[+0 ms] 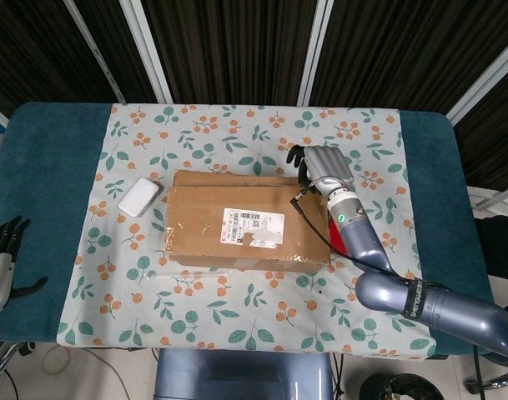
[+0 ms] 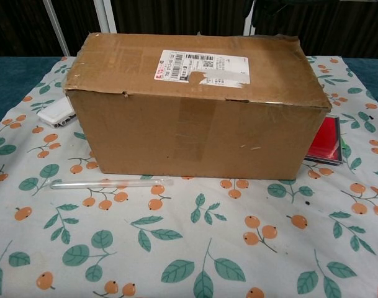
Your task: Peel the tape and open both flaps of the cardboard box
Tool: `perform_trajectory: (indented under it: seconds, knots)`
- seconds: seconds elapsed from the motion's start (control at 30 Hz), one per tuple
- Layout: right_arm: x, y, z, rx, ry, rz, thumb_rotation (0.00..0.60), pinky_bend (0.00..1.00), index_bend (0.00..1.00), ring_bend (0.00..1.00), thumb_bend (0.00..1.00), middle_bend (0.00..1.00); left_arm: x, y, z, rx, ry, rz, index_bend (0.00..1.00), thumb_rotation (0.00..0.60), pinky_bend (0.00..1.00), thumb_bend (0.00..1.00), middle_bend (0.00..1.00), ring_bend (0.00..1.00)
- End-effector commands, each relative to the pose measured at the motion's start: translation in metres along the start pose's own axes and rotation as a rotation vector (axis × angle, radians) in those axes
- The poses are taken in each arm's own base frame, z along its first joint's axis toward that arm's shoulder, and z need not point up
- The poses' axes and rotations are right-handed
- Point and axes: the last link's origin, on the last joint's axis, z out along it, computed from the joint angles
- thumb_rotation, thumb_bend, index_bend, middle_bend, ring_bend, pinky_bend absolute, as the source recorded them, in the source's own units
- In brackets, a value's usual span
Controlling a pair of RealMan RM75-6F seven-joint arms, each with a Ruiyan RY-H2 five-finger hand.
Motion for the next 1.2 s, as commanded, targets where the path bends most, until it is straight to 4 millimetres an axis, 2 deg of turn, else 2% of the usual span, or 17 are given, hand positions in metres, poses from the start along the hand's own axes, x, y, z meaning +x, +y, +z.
perform_trajectory:
  seconds: [0.03, 0.53, 0.7, 0.9, 1.2]
  knots:
    - [-0.004, -0.003, 0.0, -0.005, -0.002, 0.003, 0.6, 0.46, 0.43, 0.45, 1.0, 0.46, 0.0, 0.0, 0.001, 0.001, -0.001, -0.003, 0.0, 0.6, 0.0, 0.13, 0.0, 0.0]
    - [-0.027, -0.015, -0.01, 0.013, -0.057, 0.002, 0.6, 0.46, 0.44, 0.47, 1.0, 0.49, 0.001, -0.001, 0.002, 0.009, 0.0, -0.021, 0.0, 0.6, 0.0, 0.13, 0.0, 0.0]
    - [-0.03, -0.016, -0.012, 0.013, -0.072, -0.001, 0.6, 0.46, 0.49, 0.55, 1.0, 0.57, 0.002, -0.002, 0.002, 0.014, 0.002, -0.028, 0.0, 0.6, 0.0, 0.13, 0.0, 0.0]
    - [-0.025, -0.027, -0.014, 0.043, -0.065, -0.003, 0.6, 0.46, 0.5, 0.57, 1.0, 0.58, 0.001, -0.001, 0.003, 0.015, 0.0, -0.036, 0.0, 0.6, 0.0, 0.13, 0.0, 0.0]
    - [-0.009, -0.055, -0.023, 0.098, -0.064, 0.009, 0.6, 0.46, 0.5, 0.57, 1.0, 0.58, 0.002, -0.001, 0.003, 0.014, 0.003, -0.044, 0.0, 0.6, 0.0, 0.13, 0.0, 0.0]
